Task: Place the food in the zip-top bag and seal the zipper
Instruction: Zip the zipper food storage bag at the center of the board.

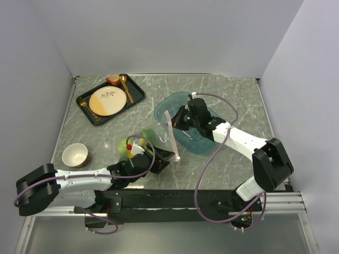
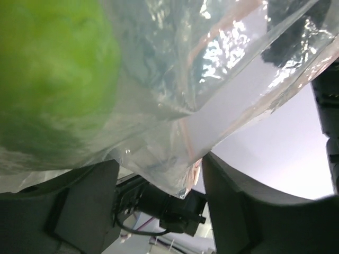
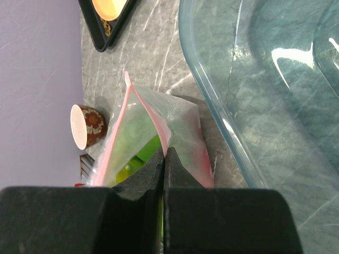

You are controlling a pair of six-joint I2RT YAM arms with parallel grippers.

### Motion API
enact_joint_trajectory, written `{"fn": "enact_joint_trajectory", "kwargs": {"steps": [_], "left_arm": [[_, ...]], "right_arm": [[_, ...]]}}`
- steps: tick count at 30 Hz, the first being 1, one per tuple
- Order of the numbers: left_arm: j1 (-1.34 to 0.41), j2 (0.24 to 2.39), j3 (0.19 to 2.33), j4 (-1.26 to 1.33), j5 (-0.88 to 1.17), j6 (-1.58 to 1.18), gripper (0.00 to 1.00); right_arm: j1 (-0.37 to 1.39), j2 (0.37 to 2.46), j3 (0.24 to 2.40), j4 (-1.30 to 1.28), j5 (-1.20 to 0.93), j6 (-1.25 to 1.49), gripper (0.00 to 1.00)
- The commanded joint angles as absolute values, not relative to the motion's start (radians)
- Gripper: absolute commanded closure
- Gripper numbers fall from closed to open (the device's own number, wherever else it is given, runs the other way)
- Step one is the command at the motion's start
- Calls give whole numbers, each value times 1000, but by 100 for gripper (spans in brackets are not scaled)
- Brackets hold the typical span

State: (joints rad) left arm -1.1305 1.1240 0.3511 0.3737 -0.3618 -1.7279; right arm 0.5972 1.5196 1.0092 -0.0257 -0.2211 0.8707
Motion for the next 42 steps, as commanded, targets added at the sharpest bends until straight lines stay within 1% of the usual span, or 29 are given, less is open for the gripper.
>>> {"fn": "enact_joint_trajectory", "kwargs": {"steps": [1, 2, 3, 5, 7, 9, 10, 14, 16, 17, 19, 20, 22, 23, 24, 25, 27, 28, 30, 33, 34, 38, 39, 42], "left_arm": [[-1135, 1112, 365, 436, -451, -1749, 36], [-1135, 1111, 368, 434, -456, -1752, 39], [-1135, 1106, 368, 430, -460, -1752, 46], [-1137, 1103, 367, 419, -465, -1759, 54], [-1135, 1095, 359, 411, -465, -1769, 64], [-1137, 1080, 348, 407, -471, -1778, 71], [-1135, 1074, 348, 391, -474, -1779, 71], [-1135, 1036, 350, 353, -476, -1769, 66], [-1135, 1022, 350, 336, -479, -1764, 68], [-1135, 1005, 347, 322, -482, -1761, 77], [-1137, 990, 348, 295, -492, -1759, 86], [-1135, 974, 348, 272, -495, -1761, 94], [-1137, 956, 341, 259, -506, -1764, 97], [-1135, 936, 333, 252, -509, -1766, 99], [-1135, 925, 330, 239, -514, -1766, 99], [-1135, 901, 325, 227, -521, -1767, 99], [-1135, 874, 316, 203, -526, -1766, 99], [-1134, 847, 314, 193, -529, -1763, 99], [-1135, 819, 308, 183, -532, -1752, 99], [-1134, 775, 301, 186, -528, -1721, 99], [-1134, 766, 302, 196, -526, -1700, 99], [-1135, 772, 307, 221, -491, -1666, 99], [-1134, 775, 304, 228, -485, -1664, 99], [-1134, 785, 285, 285, -459, -1651, 99]], "right_arm": [[589, 1445, 1019, -23, -209, 859, 98], [591, 1440, 1012, -23, -209, 858, 98], [591, 1440, 1009, -25, -210, 857, 98], [591, 1434, 1002, -28, -209, 856, 98], [591, 1433, 997, -26, -209, 859, 98], [591, 1433, 994, -28, -212, 859, 98], [592, 1433, 991, -28, -212, 858, 98], [592, 1442, 992, -37, -209, 853, 98], [594, 1448, 996, -47, -207, 848, 98], [592, 1450, 997, -49, -218, 841, 93], [592, 1444, 1003, -60, -235, 838, 81], [592, 1436, 1000, -63, -239, 830, 73], [591, 1388, 976, -83, -235, 824, 68], [588, 1369, 965, -93, -226, 819, 62], [583, 1326, 953, -109, -216, 818, 60], [578, 1304, 927, -115, -218, 816, 55], [571, 1238, 901, -139, -216, 819, 51], [571, 1215, 876, -150, -219, 821, 47], [571, 1142, 850, -166, -236, 824, 47], [575, 1053, 758, -106, -356, 883, 47], [581, 1039, 706, -85, -427, 926, 47], [612, 1009, 592, 46, -567, 1035, 47], [621, 1002, 574, 113, -583, 1055, 47], [670, 1009, 551, 181, -594, 1100, 47]]}}
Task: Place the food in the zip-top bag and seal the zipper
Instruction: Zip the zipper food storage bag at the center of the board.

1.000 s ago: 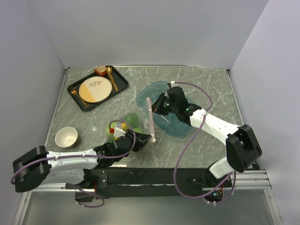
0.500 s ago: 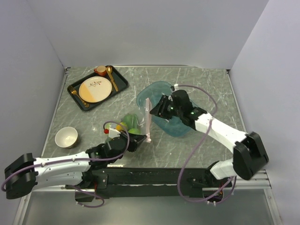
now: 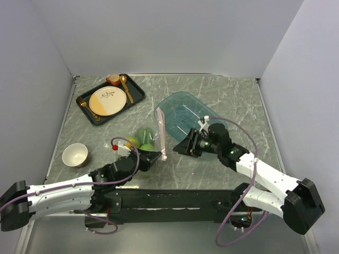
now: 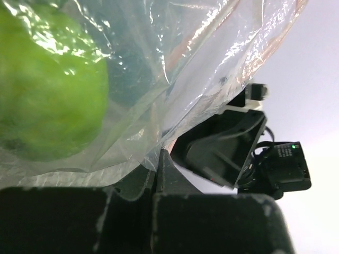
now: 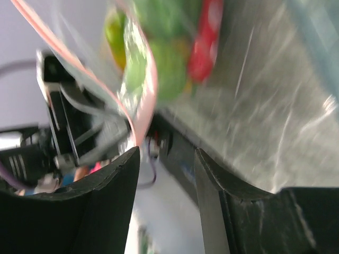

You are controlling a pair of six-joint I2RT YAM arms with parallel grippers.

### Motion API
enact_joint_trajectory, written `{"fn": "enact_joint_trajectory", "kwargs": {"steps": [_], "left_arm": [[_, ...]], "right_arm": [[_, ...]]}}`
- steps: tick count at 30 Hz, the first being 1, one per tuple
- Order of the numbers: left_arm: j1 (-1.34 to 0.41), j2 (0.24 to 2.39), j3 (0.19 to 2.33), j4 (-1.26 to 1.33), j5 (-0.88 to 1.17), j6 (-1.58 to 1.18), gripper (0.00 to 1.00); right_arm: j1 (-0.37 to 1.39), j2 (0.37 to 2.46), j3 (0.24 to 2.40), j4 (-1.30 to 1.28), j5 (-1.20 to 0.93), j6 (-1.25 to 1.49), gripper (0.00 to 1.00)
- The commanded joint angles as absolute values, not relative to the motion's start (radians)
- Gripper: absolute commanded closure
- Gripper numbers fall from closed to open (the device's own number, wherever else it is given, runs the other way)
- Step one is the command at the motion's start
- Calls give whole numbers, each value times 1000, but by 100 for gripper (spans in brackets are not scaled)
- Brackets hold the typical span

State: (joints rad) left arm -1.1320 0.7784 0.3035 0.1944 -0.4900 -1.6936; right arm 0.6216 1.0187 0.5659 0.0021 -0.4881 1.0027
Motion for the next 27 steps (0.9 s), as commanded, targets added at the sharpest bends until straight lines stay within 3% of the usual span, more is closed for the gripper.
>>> {"fn": "enact_joint_trajectory", "kwargs": {"steps": [1, 12, 27], "left_arm": [[-1134, 790, 284, 296, -454, -1646, 99], [-1095, 830, 255, 492, -338, -1583, 99], [-1043, 795, 201, 552, -290, -1614, 99]], "right_arm": [[679, 1018, 557, 190, -594, 1103, 47], [733, 1098, 537, 342, -646, 1178, 49], [739, 951, 568, 57, -454, 1074, 52]]}}
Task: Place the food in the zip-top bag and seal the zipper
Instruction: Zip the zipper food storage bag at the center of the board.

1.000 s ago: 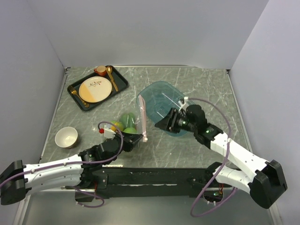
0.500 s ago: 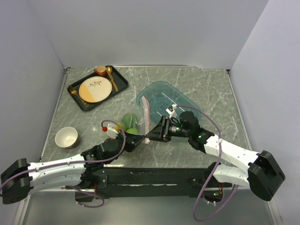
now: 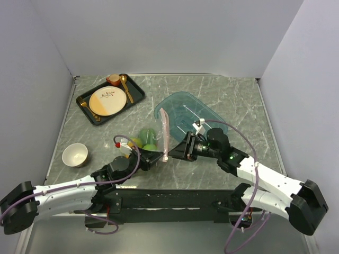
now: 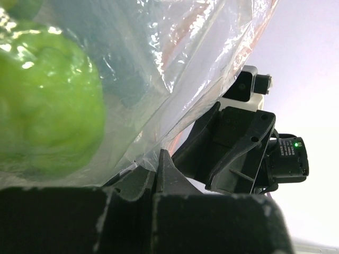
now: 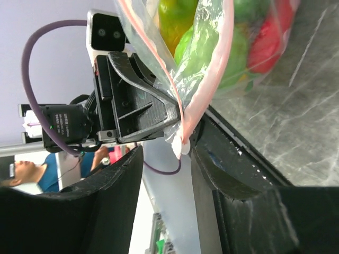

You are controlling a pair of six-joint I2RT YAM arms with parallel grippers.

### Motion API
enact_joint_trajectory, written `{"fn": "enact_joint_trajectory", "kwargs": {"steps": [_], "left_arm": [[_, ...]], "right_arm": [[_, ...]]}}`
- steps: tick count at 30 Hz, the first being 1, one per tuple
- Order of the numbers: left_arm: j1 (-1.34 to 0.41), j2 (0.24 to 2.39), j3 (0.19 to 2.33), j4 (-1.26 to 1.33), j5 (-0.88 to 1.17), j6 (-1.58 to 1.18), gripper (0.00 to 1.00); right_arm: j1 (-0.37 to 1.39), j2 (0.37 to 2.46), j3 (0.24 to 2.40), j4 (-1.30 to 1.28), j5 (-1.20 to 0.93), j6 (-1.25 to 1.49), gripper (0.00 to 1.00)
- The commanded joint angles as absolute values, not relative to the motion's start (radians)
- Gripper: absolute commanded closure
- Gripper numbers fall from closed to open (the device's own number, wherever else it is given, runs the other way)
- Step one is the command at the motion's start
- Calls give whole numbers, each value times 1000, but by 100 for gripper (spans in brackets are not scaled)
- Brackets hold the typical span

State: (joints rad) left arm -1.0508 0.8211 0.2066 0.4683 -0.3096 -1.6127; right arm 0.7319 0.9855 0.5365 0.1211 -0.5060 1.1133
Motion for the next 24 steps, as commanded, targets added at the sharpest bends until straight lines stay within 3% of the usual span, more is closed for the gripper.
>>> {"fn": "enact_joint_trajectory", "kwargs": {"steps": [1, 13, 21, 24], "left_arm": [[-1042, 795, 199, 554, -288, -1615, 99], [-1032, 825, 198, 601, -259, -1620, 99], [-1026, 841, 192, 624, -252, -1626, 99], [-1025, 838, 190, 620, -255, -1629, 99]], "right_arm": [[738, 965, 566, 64, -465, 1075, 52], [739, 1064, 511, 299, -574, 1180, 52], [741, 1089, 502, 365, -603, 1210, 65], [741, 1083, 500, 364, -607, 1212, 66]]}}
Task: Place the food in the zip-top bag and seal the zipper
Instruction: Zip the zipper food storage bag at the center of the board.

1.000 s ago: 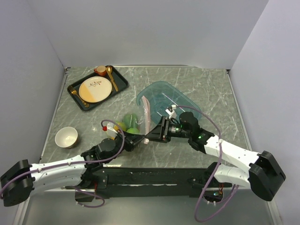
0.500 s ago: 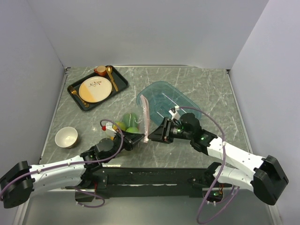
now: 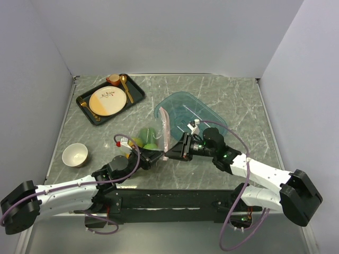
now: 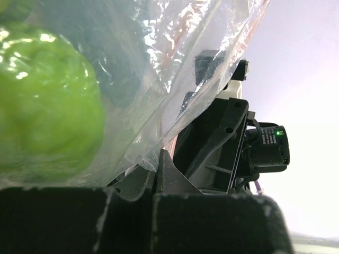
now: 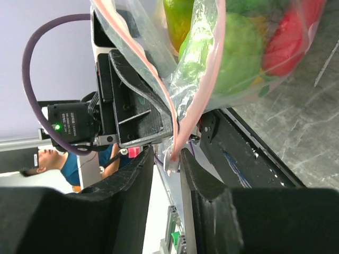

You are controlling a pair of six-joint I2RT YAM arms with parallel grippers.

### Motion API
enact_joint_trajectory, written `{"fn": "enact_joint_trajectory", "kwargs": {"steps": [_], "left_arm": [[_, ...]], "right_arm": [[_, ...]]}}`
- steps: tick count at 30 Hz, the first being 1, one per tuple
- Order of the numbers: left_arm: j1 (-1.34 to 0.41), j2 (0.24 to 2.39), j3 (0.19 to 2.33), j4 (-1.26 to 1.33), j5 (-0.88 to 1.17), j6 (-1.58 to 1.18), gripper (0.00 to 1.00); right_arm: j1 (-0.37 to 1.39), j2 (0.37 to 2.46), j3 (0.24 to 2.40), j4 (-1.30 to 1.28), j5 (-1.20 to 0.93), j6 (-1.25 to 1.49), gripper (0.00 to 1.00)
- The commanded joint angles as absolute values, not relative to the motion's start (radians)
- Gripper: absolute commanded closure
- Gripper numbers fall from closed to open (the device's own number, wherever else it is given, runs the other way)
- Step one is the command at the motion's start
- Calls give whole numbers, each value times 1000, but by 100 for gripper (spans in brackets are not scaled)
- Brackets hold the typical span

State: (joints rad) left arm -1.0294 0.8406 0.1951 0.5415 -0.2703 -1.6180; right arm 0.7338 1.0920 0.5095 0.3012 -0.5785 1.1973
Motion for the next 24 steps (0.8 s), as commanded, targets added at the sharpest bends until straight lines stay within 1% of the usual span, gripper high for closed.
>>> {"fn": "enact_joint_trajectory", "kwargs": {"steps": [1, 6, 10, 14, 16, 17, 19, 20, 22, 24], "left_arm": [[-1026, 838, 189, 618, -256, -1631, 99], [-1019, 830, 189, 614, -258, -1629, 99], [-1017, 833, 189, 615, -255, -1628, 99], [-1016, 830, 184, 617, -255, -1632, 99], [-1014, 822, 187, 611, -256, -1631, 99], [-1015, 819, 187, 606, -256, -1631, 99], [-1014, 810, 184, 603, -258, -1631, 94], [-1014, 805, 181, 601, -256, -1632, 82], [-1014, 792, 176, 597, -253, -1638, 79], [-1014, 778, 172, 586, -252, -1654, 74]], "right_arm": [[742, 1081, 499, 361, -612, 1212, 66], [742, 1071, 503, 331, -617, 1201, 66], [747, 1069, 508, 327, -617, 1196, 78], [747, 1080, 514, 328, -624, 1195, 84], [749, 1081, 517, 325, -621, 1192, 92], [750, 1083, 518, 324, -618, 1192, 93], [750, 1080, 514, 331, -606, 1193, 96], [749, 1075, 511, 333, -600, 1195, 96], [750, 1066, 499, 344, -569, 1204, 98], [750, 1048, 485, 362, -549, 1215, 99]]}}
